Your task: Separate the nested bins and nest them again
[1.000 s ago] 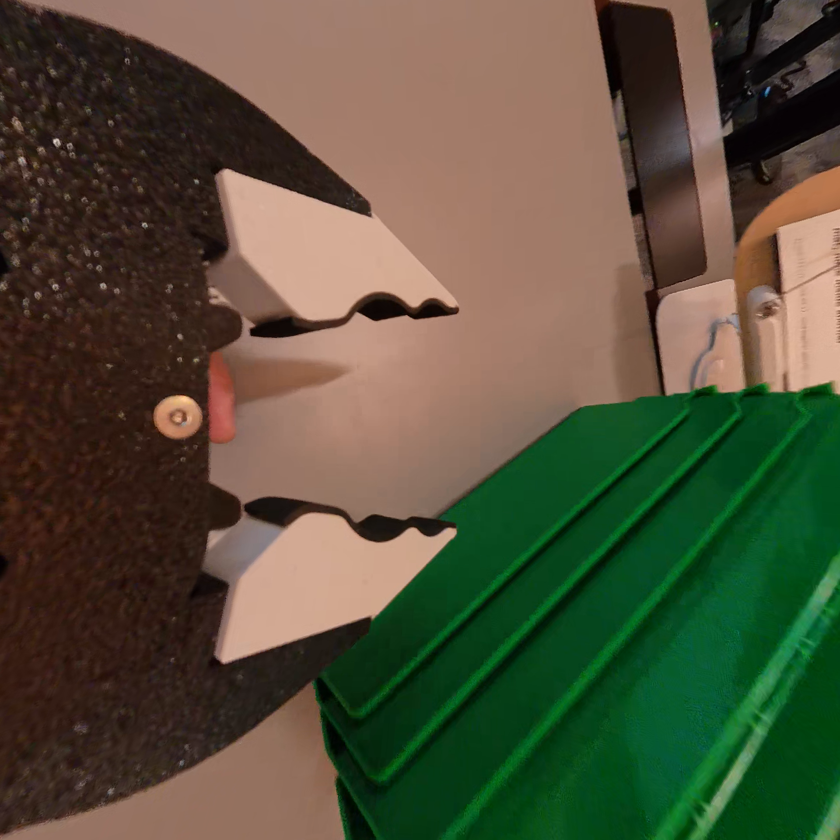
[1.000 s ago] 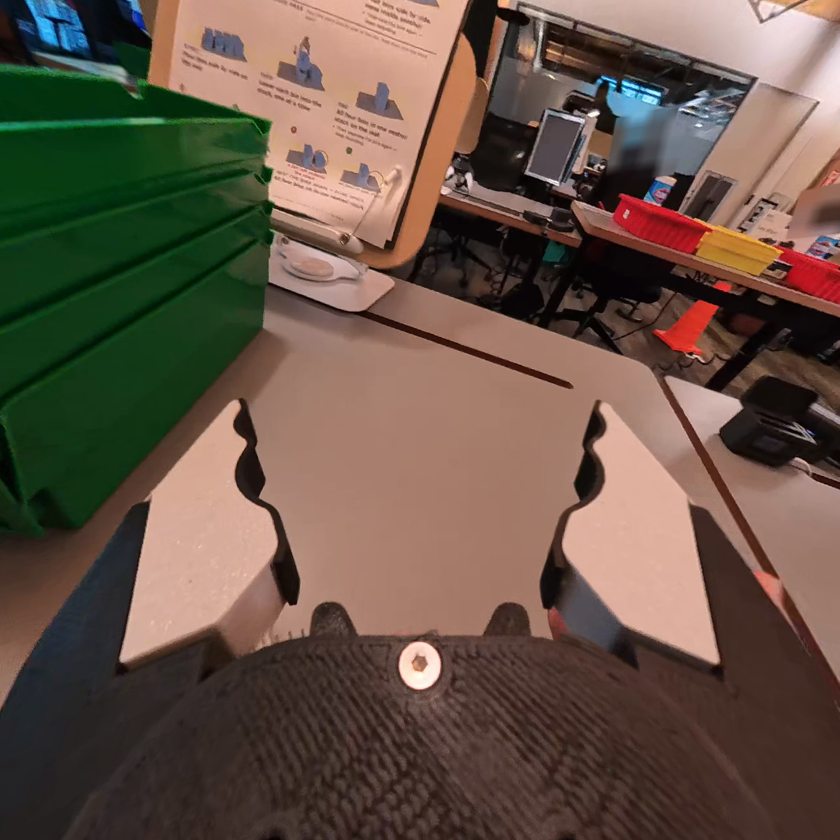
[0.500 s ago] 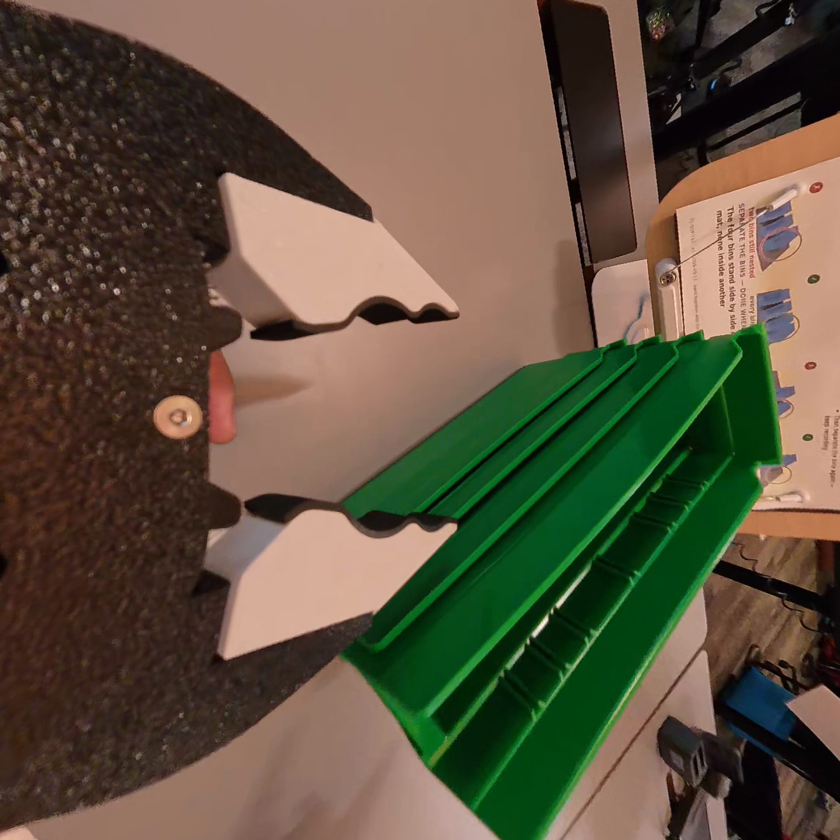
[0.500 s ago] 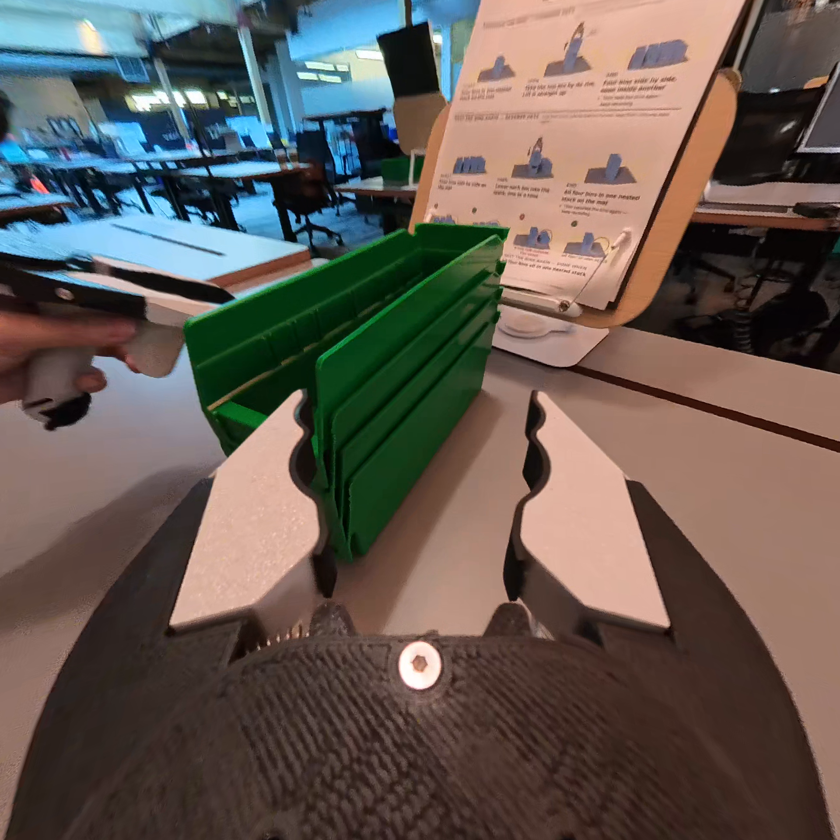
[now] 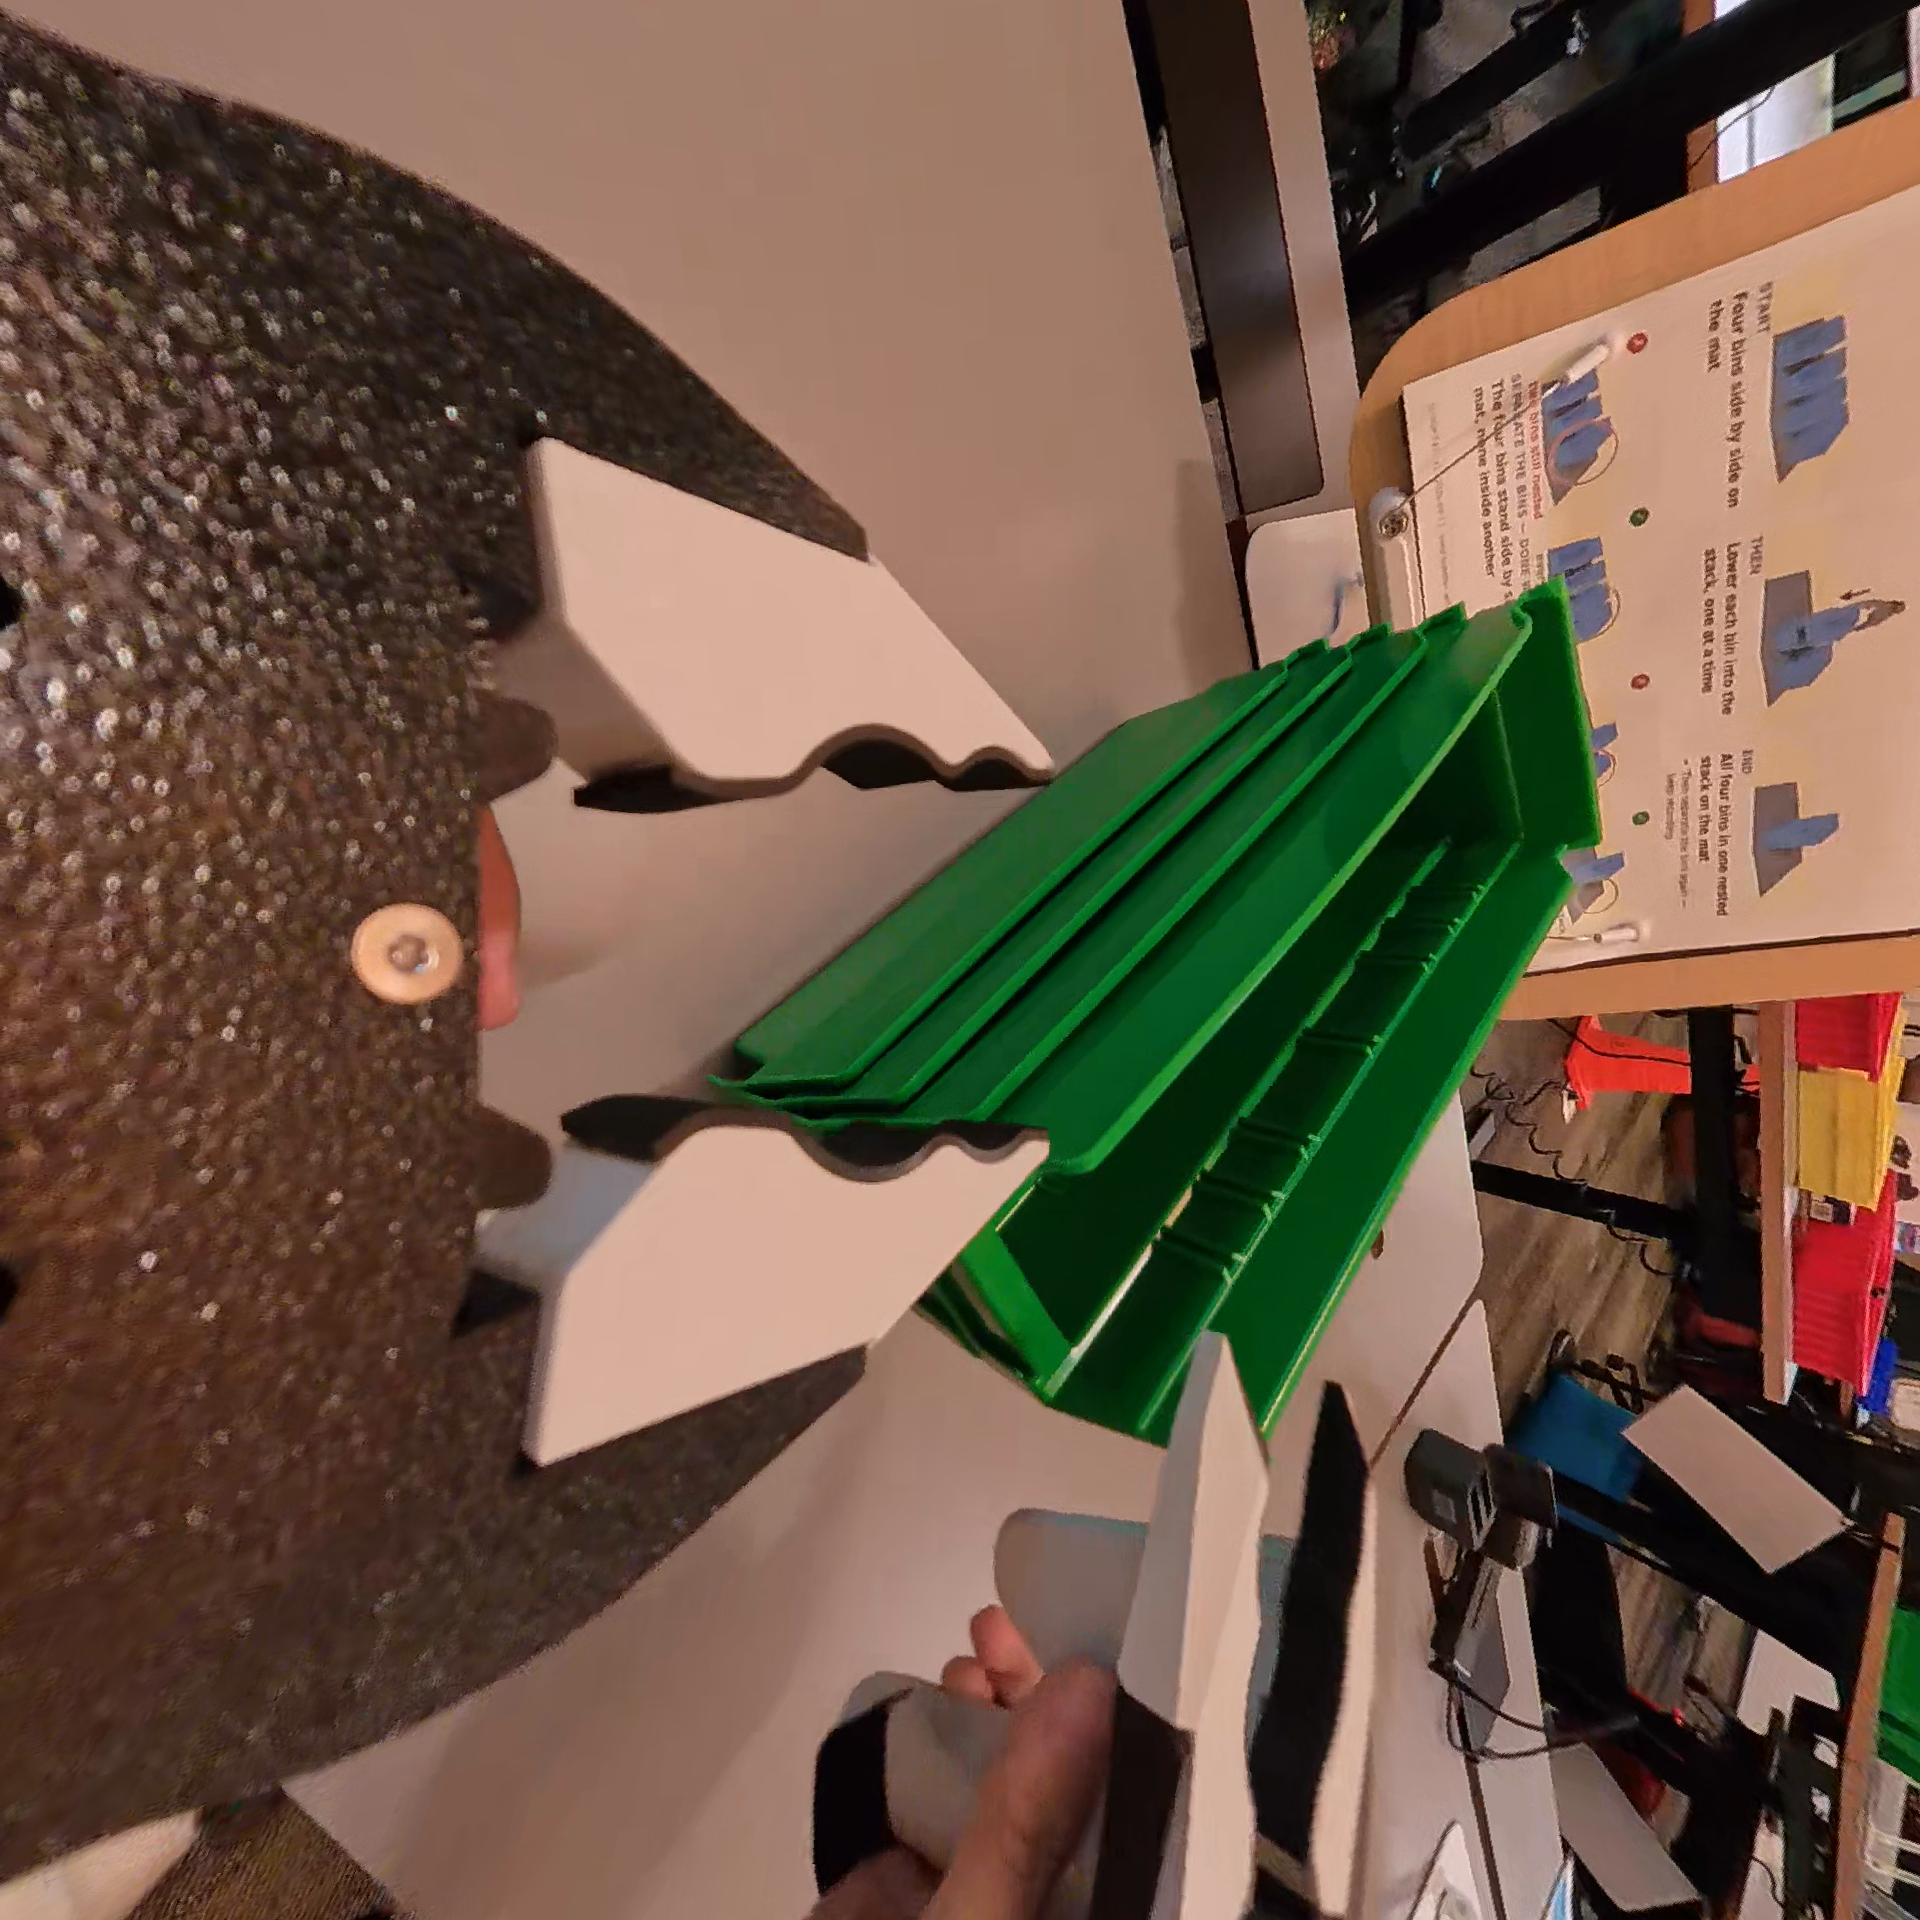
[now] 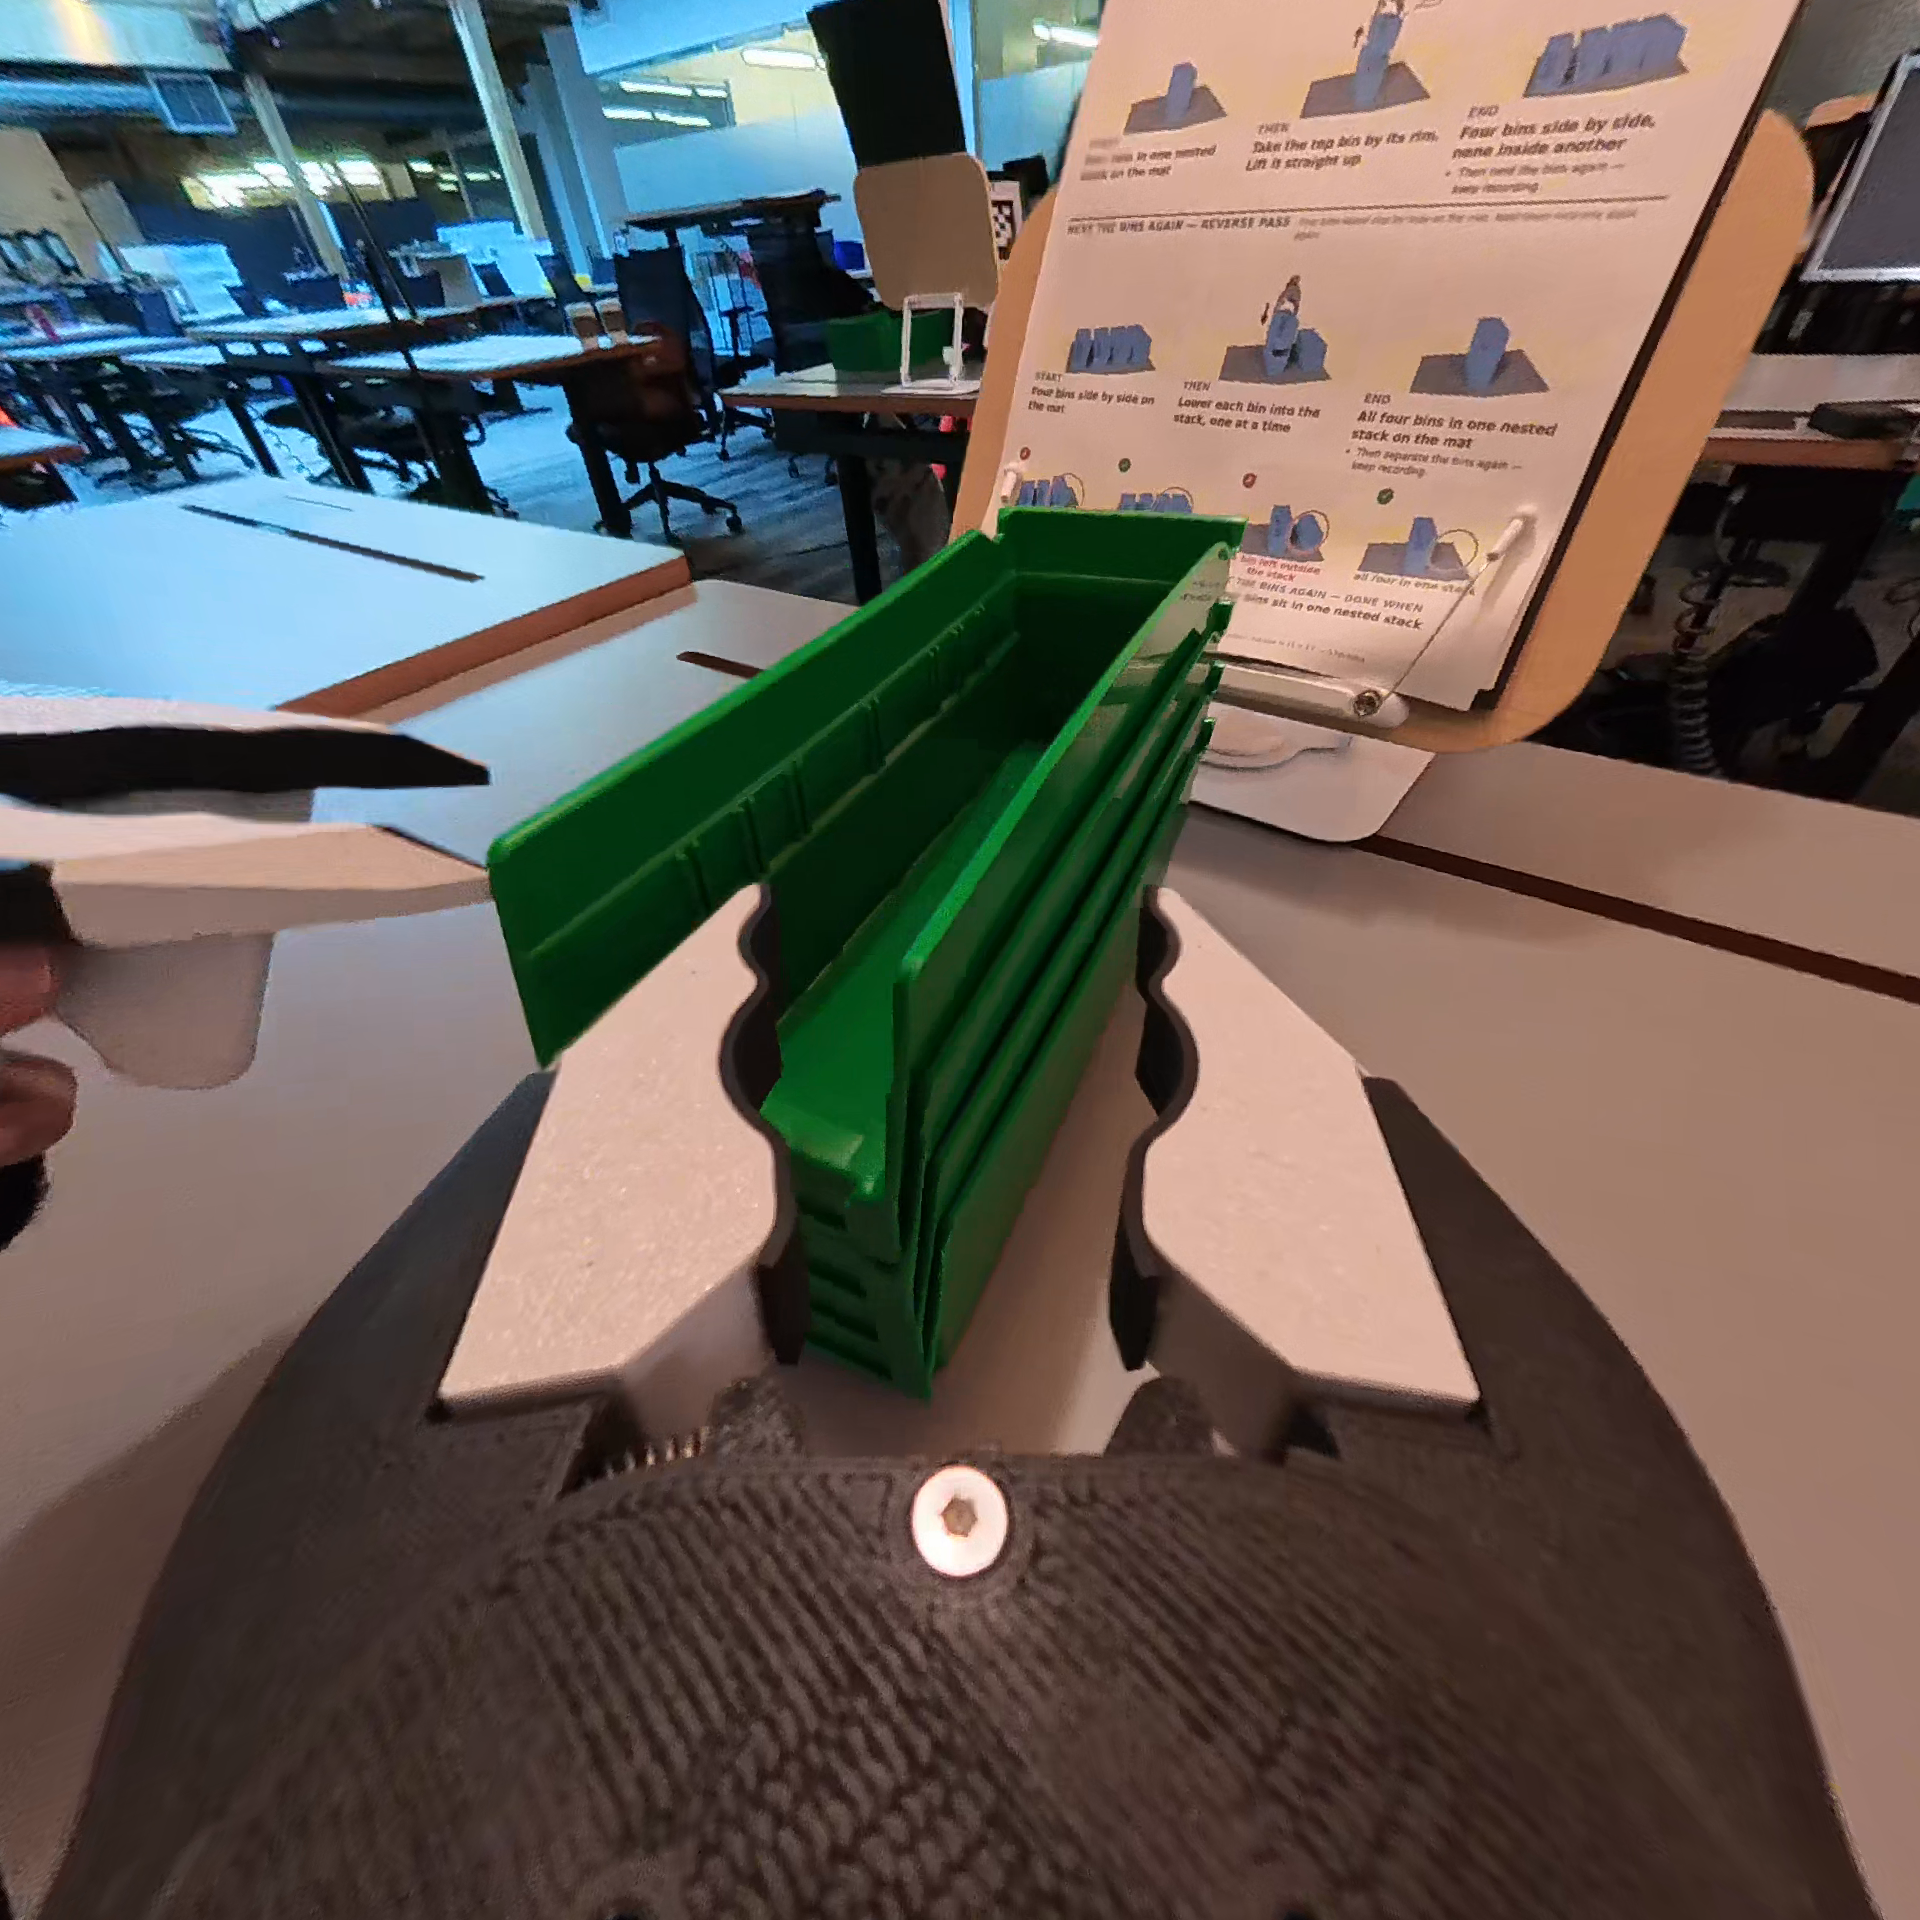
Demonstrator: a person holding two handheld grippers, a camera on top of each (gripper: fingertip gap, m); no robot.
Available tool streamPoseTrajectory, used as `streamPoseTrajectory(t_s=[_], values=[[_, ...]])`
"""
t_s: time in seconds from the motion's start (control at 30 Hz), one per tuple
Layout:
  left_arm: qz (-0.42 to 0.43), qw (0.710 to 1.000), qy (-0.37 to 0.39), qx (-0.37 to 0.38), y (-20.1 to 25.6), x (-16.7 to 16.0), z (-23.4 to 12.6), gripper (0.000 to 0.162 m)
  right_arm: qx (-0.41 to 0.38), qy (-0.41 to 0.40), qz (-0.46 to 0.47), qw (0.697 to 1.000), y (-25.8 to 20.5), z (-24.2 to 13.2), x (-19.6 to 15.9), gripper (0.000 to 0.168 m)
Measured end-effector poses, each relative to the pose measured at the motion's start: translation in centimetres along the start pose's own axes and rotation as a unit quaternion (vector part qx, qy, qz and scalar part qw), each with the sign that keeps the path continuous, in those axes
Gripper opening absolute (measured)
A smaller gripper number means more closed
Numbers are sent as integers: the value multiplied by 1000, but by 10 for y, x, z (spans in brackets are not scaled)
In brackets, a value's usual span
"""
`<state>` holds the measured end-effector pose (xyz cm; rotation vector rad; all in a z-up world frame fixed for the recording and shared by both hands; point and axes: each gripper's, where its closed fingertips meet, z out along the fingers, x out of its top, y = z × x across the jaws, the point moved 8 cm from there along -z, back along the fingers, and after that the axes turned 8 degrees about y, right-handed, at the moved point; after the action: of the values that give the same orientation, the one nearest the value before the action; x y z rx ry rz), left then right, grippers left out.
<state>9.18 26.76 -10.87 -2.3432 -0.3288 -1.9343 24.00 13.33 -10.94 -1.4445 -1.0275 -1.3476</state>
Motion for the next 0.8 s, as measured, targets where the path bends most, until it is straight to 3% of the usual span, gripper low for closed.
streamPoseTrajectory(t_s=[0.17,0.2,0.33,0.47,0.8], values=[[11,999,-12,38,-25,-7,4,69,-21,-80,-1,997,1,40,35,121],[6,999,-17,49,-33,-11,6,70,-15,-98,3,995,0,52,42,126],[-18,996,-34,86,-60,-32,8,72,10,-186,25,982,-9,103,55,130],[-19,992,-59,113,-80,-51,7,73,20,-272,23,962,-18,142,47,129],[-8,989,-79,128,-99,-75,-13,74,-19,-426,14,904,-11,183,32,114]])
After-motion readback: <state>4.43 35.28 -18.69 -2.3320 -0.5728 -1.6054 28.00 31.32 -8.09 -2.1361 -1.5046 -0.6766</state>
